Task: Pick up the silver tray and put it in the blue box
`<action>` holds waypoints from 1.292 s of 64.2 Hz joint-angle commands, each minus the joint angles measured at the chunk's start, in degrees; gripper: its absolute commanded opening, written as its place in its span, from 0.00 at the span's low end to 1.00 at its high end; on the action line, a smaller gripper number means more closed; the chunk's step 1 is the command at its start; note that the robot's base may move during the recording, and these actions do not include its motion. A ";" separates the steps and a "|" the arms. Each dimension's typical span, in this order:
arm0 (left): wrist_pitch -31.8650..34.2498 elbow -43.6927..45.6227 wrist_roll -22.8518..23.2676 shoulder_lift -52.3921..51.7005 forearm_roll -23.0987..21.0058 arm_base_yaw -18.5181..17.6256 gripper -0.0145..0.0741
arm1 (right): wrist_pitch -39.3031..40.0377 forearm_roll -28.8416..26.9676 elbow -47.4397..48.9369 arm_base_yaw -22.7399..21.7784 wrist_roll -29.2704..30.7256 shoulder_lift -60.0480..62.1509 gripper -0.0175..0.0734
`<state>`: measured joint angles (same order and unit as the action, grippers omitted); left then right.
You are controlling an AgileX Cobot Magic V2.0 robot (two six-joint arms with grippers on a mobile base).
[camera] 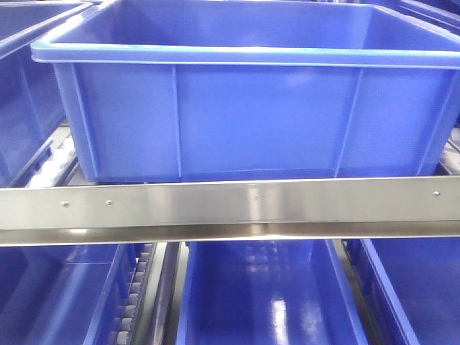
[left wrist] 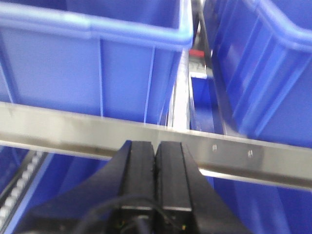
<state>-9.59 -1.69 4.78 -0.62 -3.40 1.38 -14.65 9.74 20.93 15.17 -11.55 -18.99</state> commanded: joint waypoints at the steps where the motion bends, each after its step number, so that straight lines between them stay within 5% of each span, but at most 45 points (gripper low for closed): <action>1: 4.11 0.16 -0.11 -1.12 -0.56 -0.02 0.06 | 4.78 0.71 1.65 -0.19 0.58 -0.33 0.25; 41: 4.11 0.16 -0.11 -1.12 -0.56 -0.02 0.05 | 4.86 1.57 1.56 -0.27 0.67 -0.32 0.25; 62: 4.11 0.16 -0.11 -1.12 -0.56 -0.02 0.05 | 10.58 -7.16 -9.43 -15.22 8.64 6.83 0.25; 83: 4.11 0.16 -0.11 -1.12 -0.56 -0.02 0.05 | 10.26 -7.92 -22.82 -17.69 8.64 20.22 0.25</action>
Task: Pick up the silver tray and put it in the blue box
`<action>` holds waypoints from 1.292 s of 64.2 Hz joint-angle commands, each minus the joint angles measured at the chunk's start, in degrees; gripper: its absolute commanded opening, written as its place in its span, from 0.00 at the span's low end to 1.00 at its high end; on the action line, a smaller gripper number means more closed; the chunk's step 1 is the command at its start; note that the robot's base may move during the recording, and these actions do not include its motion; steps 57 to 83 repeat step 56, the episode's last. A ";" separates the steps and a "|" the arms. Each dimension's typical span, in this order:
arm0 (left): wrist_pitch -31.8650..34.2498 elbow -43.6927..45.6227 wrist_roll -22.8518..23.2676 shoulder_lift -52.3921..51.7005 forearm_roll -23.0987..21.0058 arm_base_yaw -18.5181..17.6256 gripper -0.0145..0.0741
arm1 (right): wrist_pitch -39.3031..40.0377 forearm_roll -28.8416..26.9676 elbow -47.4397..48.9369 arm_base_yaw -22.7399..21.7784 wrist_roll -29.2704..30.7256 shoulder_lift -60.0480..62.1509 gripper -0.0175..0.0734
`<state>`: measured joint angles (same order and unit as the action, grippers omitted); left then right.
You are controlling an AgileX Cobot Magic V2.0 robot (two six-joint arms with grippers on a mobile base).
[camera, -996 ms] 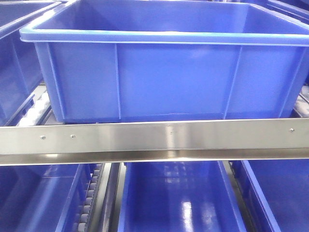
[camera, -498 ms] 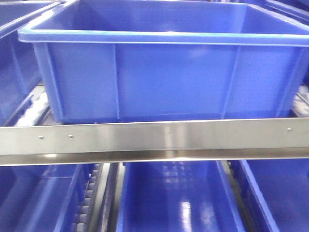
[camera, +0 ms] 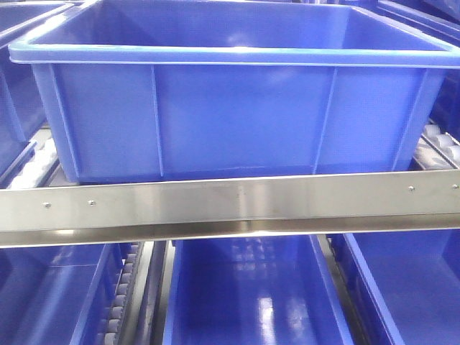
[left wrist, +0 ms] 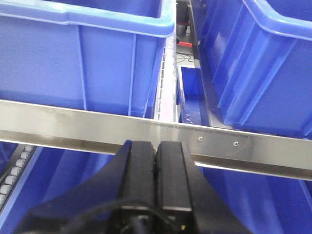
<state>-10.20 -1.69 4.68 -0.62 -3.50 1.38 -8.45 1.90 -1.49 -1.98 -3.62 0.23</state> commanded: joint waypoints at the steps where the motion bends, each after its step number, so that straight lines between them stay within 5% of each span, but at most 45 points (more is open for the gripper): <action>1: 4.72 0.16 -0.01 -1.12 -0.47 -0.02 0.05 | 3.70 -0.07 -0.39 -0.54 0.71 1.08 0.25; 83: 4.72 0.16 -0.01 -1.12 -0.47 -0.02 0.05 | 3.63 -0.07 -0.39 -0.54 0.71 1.48 0.25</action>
